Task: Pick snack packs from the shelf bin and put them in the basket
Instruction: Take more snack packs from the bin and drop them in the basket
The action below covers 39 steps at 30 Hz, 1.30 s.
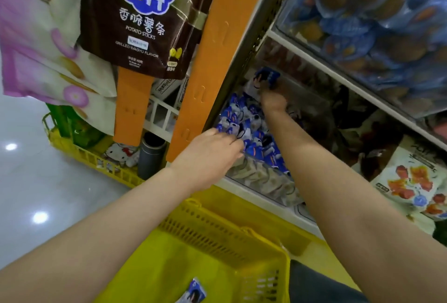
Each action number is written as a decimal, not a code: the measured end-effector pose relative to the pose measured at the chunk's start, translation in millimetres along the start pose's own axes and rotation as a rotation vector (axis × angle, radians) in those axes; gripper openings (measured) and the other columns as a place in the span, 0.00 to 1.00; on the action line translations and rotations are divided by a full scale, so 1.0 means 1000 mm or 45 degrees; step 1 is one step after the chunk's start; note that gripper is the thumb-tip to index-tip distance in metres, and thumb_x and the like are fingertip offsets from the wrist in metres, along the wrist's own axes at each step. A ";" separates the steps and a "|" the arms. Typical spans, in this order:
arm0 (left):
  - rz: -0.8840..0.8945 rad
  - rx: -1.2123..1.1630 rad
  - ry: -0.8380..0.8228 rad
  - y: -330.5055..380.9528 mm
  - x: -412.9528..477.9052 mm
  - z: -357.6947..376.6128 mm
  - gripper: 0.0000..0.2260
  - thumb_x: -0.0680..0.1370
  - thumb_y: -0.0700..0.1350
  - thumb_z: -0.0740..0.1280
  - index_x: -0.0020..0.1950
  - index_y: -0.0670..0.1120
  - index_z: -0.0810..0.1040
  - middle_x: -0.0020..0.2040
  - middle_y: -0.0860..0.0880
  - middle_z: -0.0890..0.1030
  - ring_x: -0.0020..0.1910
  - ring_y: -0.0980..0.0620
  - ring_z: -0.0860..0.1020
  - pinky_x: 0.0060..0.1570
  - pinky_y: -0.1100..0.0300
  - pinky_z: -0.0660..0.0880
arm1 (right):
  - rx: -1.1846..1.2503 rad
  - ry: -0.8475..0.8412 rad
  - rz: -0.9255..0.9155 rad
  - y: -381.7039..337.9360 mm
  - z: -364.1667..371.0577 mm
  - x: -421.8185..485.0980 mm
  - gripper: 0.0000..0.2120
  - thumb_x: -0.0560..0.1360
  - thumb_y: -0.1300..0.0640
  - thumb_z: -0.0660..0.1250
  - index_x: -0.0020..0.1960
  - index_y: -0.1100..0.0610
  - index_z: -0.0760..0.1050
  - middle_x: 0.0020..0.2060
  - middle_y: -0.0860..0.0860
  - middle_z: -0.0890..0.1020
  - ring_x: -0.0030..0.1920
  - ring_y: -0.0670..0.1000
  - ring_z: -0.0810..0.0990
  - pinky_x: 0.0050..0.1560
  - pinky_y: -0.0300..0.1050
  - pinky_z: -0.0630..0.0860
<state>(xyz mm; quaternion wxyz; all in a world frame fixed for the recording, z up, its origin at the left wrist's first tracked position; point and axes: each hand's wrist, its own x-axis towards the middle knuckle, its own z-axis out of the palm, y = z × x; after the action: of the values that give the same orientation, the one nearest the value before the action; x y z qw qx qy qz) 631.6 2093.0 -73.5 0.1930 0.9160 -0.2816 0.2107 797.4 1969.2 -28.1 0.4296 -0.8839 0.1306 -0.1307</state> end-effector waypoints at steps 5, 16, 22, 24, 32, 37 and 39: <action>0.022 0.050 0.056 -0.003 0.004 0.006 0.05 0.73 0.39 0.70 0.48 0.44 0.79 0.41 0.48 0.82 0.39 0.48 0.80 0.44 0.56 0.74 | -0.126 -0.020 -0.121 0.006 0.025 0.026 0.17 0.78 0.56 0.62 0.63 0.63 0.71 0.61 0.58 0.76 0.60 0.55 0.75 0.53 0.38 0.69; 0.074 0.044 0.137 -0.007 0.003 0.009 0.04 0.72 0.40 0.71 0.43 0.46 0.78 0.37 0.50 0.79 0.34 0.51 0.77 0.39 0.59 0.71 | -0.571 -0.369 -0.326 0.017 0.024 0.055 0.19 0.75 0.53 0.67 0.62 0.61 0.73 0.57 0.58 0.79 0.56 0.54 0.78 0.53 0.42 0.72; 0.095 -0.006 0.135 -0.010 0.003 0.009 0.03 0.72 0.40 0.71 0.44 0.45 0.79 0.38 0.50 0.80 0.36 0.52 0.77 0.39 0.59 0.71 | -0.506 -0.303 -0.397 0.020 0.035 0.057 0.16 0.72 0.53 0.70 0.55 0.62 0.77 0.51 0.58 0.81 0.47 0.50 0.76 0.47 0.40 0.70; 0.102 -0.038 0.148 -0.010 0.003 0.010 0.02 0.73 0.40 0.70 0.45 0.45 0.79 0.39 0.50 0.81 0.36 0.51 0.78 0.40 0.59 0.71 | -0.572 -0.371 -0.422 0.020 0.032 0.059 0.14 0.73 0.55 0.70 0.55 0.63 0.77 0.51 0.59 0.81 0.47 0.51 0.78 0.48 0.41 0.72; 0.109 -0.047 0.158 -0.011 0.002 0.012 0.03 0.74 0.41 0.66 0.46 0.45 0.80 0.39 0.50 0.81 0.37 0.52 0.78 0.40 0.59 0.72 | -0.593 -0.429 -0.526 0.023 0.012 0.065 0.12 0.78 0.57 0.61 0.58 0.60 0.77 0.56 0.58 0.79 0.56 0.55 0.77 0.52 0.41 0.69; 0.091 -0.041 0.154 -0.011 0.002 0.013 0.03 0.75 0.41 0.65 0.45 0.45 0.79 0.38 0.50 0.80 0.36 0.51 0.77 0.39 0.59 0.71 | -0.624 -0.447 -0.394 0.034 0.013 0.067 0.12 0.78 0.56 0.62 0.57 0.61 0.77 0.56 0.58 0.80 0.53 0.54 0.78 0.49 0.40 0.69; 0.087 -0.038 0.141 -0.010 0.001 0.013 0.04 0.75 0.41 0.65 0.45 0.45 0.79 0.39 0.50 0.80 0.36 0.51 0.77 0.40 0.59 0.70 | -0.626 -0.476 -0.359 0.031 0.013 0.067 0.13 0.78 0.54 0.62 0.58 0.60 0.77 0.55 0.58 0.81 0.51 0.53 0.79 0.48 0.41 0.71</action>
<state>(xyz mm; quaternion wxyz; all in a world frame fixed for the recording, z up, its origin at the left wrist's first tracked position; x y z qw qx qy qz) 641.9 2093.8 -85.6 0.2145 0.8899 -0.3047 0.2632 860.9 1937.0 -53.0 0.1977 -0.9791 -0.0464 0.0111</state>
